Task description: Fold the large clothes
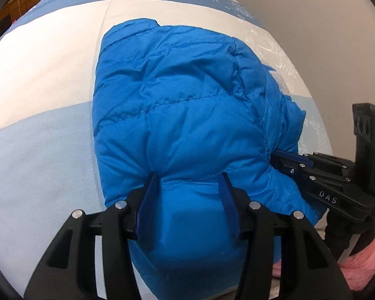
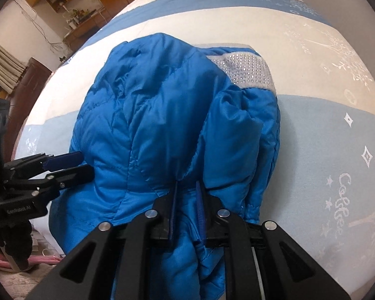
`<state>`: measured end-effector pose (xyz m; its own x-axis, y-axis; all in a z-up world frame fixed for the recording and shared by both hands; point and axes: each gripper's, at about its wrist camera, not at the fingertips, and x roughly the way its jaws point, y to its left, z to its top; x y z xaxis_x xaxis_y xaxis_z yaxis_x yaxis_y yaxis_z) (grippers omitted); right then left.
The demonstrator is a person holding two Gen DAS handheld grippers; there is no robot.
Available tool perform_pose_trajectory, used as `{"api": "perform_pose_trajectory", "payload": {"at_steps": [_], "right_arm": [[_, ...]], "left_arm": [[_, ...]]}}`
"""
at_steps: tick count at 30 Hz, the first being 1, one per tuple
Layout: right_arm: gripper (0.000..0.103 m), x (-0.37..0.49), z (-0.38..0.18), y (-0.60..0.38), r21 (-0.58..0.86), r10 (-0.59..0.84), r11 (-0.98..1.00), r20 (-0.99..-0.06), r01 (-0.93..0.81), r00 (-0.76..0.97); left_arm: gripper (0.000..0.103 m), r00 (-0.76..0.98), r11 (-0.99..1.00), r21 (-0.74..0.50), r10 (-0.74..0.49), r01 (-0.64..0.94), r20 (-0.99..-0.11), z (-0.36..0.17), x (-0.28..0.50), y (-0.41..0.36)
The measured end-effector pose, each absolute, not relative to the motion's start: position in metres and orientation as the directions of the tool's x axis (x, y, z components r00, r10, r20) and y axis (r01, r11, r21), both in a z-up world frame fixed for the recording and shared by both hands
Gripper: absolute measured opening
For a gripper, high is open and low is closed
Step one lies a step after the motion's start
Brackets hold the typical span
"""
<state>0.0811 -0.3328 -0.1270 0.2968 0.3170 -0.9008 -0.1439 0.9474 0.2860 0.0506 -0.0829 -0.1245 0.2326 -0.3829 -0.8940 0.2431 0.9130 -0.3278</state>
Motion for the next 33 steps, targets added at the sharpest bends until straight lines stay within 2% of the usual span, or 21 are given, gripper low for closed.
{"api": "perform_pose_trajectory", "payload": {"at_steps": [6, 8, 16, 20, 22, 28, 33], "right_arm": [[0.015, 0.078, -0.119, -0.348, 0.333, 0.353, 0.936, -0.886, -0.117, 0.302], [0.018, 0.075, -0.112, -0.354, 0.341, 0.358, 0.934, -0.880, -0.111, 0.312], [0.058, 0.059, -0.075, -0.376, 0.336, 0.359, 0.933, -0.851, -0.126, 0.383], [0.068, 0.057, -0.066, -0.394, 0.376, 0.387, 0.920, -0.828, -0.110, 0.406], [0.077, 0.058, -0.070, -0.405, 0.411, 0.412, 0.907, -0.822, -0.091, 0.393], [0.080, 0.066, -0.096, -0.415, 0.496, 0.485, 0.866, -0.809, -0.057, 0.333], [0.084, 0.071, -0.118, -0.422, 0.589, 0.574, 0.807, -0.764, -0.045, 0.295]], "left_arm": [[0.051, 0.251, 0.921, -0.308, -0.365, 0.238, -0.897, -0.112, 0.046, -0.080], [0.060, 0.260, 0.924, -0.300, -0.357, 0.236, -0.897, -0.109, 0.042, -0.077], [0.074, 0.317, 0.934, -0.272, -0.337, 0.232, -0.887, -0.089, 0.037, -0.055], [0.076, 0.318, 0.934, -0.272, -0.337, 0.234, -0.886, -0.085, 0.040, -0.048], [0.076, 0.311, 0.931, -0.279, -0.344, 0.236, -0.886, -0.086, 0.042, -0.045], [0.076, 0.283, 0.924, -0.300, -0.362, 0.239, -0.888, -0.094, 0.048, -0.045], [0.079, 0.253, 0.911, -0.325, -0.386, 0.253, -0.887, -0.104, 0.053, -0.045]]}}
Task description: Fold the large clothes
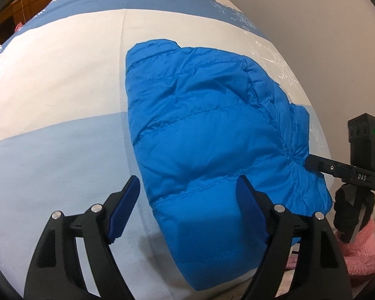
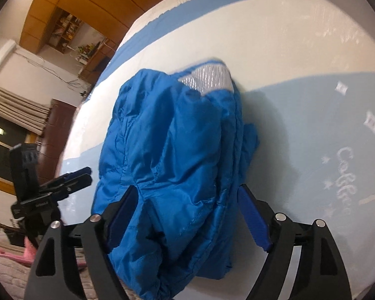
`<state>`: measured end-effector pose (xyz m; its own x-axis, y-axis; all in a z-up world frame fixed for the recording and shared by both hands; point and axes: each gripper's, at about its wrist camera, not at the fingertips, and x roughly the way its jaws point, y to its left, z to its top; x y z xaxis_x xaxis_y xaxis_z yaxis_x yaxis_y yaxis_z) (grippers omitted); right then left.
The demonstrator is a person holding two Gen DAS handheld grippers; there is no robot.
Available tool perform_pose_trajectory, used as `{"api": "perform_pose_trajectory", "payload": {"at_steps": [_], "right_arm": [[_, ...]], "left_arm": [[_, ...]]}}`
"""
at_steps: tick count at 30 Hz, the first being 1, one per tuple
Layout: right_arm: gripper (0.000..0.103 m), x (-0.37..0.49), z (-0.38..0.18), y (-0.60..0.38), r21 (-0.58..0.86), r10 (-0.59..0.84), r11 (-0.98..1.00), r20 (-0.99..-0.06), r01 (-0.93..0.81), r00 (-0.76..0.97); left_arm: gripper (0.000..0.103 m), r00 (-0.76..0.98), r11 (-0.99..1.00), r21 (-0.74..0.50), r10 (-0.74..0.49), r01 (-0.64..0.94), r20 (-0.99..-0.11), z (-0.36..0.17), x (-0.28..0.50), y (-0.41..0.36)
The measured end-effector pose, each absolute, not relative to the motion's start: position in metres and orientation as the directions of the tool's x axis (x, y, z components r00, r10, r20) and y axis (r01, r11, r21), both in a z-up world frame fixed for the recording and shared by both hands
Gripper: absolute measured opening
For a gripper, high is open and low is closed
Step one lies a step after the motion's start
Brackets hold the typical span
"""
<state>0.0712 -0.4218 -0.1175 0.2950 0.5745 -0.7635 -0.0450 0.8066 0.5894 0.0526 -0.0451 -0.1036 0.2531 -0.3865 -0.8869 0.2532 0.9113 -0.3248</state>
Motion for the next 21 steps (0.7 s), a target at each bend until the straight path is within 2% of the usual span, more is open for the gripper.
{"api": "perform_pose_trajectory", "payload": {"at_steps": [5, 12, 17, 21], "right_arm": [[0.089, 0.080, -0.139, -0.427, 0.643, 0.627, 0.765, -0.732, -0.035, 0.266], [0.097, 0.092, -0.166, -0.435, 0.713, 0.693, 0.701, -0.682, 0.000, 0.235], [0.099, 0.101, -0.187, -0.441, 0.769, 0.746, 0.638, -0.628, 0.034, 0.221], [0.097, 0.103, -0.193, -0.441, 0.791, 0.768, 0.612, -0.599, 0.018, 0.226]], "left_arm": [[0.081, 0.211, 0.897, -0.358, -0.414, 0.258, -0.885, -0.117, 0.058, -0.044], [0.092, 0.173, 0.866, -0.427, -0.476, 0.260, -0.862, -0.137, 0.066, -0.044], [0.101, 0.168, 0.835, -0.489, -0.535, 0.252, -0.828, -0.153, 0.072, -0.040], [0.101, 0.144, 0.780, -0.589, -0.621, 0.211, -0.770, -0.173, 0.080, -0.034]]}}
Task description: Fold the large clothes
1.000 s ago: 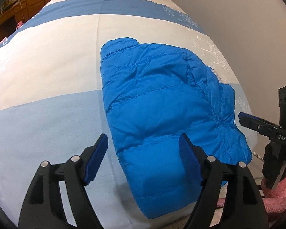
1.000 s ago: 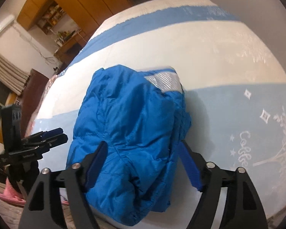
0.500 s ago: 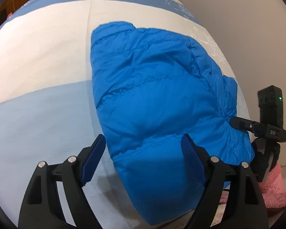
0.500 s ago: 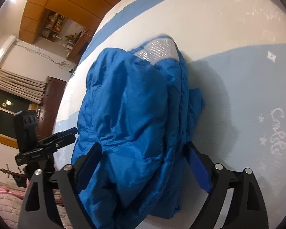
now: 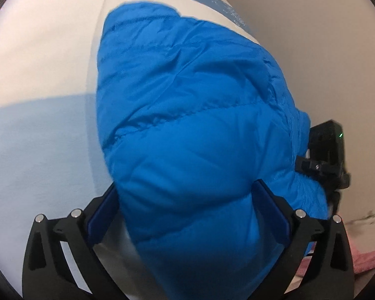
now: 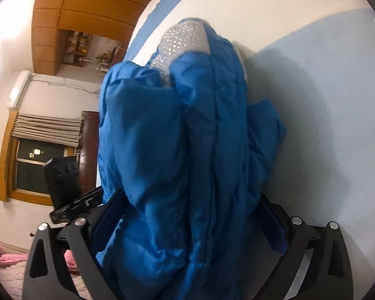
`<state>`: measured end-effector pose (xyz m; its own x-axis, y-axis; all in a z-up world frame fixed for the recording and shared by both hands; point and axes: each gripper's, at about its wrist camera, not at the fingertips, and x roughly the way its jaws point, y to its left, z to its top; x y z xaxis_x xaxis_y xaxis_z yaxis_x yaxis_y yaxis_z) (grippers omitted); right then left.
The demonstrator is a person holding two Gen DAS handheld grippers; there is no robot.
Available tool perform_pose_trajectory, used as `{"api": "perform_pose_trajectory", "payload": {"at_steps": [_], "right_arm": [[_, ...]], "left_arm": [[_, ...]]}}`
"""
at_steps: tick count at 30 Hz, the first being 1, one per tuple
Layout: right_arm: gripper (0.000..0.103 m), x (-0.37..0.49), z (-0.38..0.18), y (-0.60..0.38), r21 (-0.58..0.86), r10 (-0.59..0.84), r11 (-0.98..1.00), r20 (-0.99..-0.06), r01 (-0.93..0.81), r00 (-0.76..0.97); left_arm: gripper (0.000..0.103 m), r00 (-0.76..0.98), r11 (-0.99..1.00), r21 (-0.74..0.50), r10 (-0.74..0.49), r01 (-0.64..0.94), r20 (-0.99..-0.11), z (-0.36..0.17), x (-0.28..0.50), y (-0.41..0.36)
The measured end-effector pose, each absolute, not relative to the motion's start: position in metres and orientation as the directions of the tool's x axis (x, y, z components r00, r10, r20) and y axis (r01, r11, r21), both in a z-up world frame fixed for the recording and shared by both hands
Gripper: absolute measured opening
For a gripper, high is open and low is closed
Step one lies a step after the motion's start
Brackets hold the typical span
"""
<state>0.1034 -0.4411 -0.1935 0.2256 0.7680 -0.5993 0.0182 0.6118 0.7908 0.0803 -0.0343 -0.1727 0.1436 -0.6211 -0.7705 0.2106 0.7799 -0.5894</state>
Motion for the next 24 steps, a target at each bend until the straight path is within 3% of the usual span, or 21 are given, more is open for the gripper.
{"api": "perform_pose_trajectory", "payload": {"at_steps": [3, 5, 9, 12, 24], "right_arm": [[0.083, 0.105, -0.197, -0.442, 0.821, 0.797, 0.571, -0.559, 0.017, 0.228], [0.072, 0.103, -0.196, -0.445, 0.836, 0.810, 0.548, -0.537, 0.022, 0.236], [0.057, 0.093, -0.187, -0.447, 0.846, 0.815, 0.533, -0.517, 0.010, 0.261], [0.055, 0.091, -0.176, -0.442, 0.844, 0.814, 0.536, -0.514, -0.008, 0.270], [0.055, 0.128, -0.110, -0.423, 0.815, 0.812, 0.556, -0.489, -0.165, 0.318]], "left_arm": [[0.096, 0.151, 0.781, -0.590, -0.621, 0.205, -0.769, -0.171, 0.081, -0.037], [0.083, 0.175, 0.792, -0.565, -0.605, 0.230, -0.777, -0.161, 0.077, -0.040], [0.070, 0.201, 0.793, -0.560, -0.604, 0.239, -0.771, -0.144, 0.069, -0.040], [0.066, 0.223, 0.785, -0.562, -0.616, 0.263, -0.756, -0.130, 0.064, -0.036], [0.066, 0.354, 0.782, -0.541, -0.623, 0.310, -0.698, -0.064, 0.081, 0.009]]}}
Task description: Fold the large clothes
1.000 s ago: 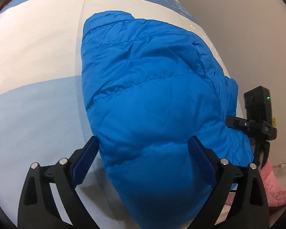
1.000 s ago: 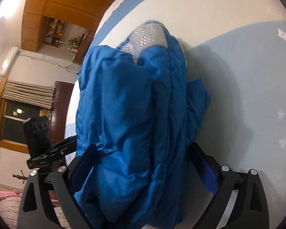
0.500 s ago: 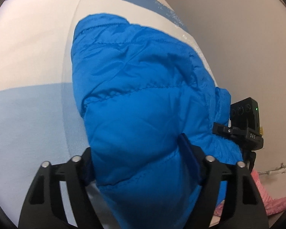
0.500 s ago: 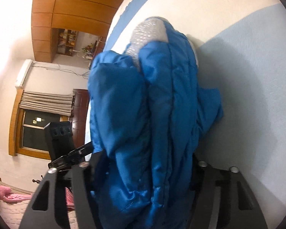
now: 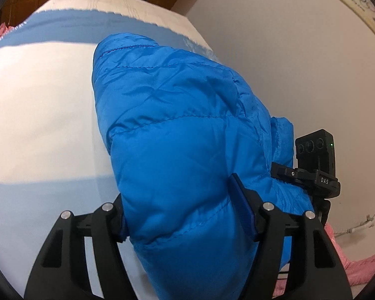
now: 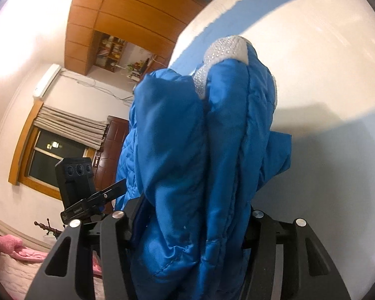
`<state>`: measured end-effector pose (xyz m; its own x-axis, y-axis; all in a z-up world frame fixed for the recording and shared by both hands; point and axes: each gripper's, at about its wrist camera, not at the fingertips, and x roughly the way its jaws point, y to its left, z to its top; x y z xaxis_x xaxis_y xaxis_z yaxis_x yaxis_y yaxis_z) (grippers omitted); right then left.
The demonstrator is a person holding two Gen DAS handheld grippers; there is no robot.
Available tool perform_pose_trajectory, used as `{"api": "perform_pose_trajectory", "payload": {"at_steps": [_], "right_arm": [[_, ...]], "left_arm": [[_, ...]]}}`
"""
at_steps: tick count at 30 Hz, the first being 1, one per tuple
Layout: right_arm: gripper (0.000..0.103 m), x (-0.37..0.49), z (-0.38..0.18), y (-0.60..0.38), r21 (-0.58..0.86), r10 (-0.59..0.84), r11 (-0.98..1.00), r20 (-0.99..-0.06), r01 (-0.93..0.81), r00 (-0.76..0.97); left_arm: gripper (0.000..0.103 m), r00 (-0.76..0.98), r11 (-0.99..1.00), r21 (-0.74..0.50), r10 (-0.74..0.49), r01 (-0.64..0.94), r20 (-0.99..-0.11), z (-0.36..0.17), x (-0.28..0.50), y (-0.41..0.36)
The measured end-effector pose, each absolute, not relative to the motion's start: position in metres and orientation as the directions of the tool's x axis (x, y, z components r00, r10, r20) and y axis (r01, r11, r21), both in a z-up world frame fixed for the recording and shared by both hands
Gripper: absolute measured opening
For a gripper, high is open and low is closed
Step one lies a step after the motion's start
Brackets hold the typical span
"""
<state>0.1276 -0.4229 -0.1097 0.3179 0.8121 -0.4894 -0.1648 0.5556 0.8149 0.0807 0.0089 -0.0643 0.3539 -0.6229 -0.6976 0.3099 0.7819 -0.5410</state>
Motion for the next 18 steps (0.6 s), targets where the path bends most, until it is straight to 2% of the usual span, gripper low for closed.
{"api": "perform_pose_trajectory", "payload": {"at_steps": [7, 18], "right_arm": [[0.055, 0.200, -0.102, -0.388, 0.803, 0.829, 0.549, -0.489, -0.231, 0.271], [0.055, 0.288, -0.131, -0.336, 0.806, 0.841, 0.541, -0.511, -0.238, 0.181]], "left_arm": [[0.066, 0.421, 0.815, -0.516, -0.578, 0.263, -0.699, -0.060, 0.110, 0.040], [0.066, 0.457, 0.855, -0.492, -0.508, 0.163, -0.731, -0.082, 0.146, 0.062]]}}
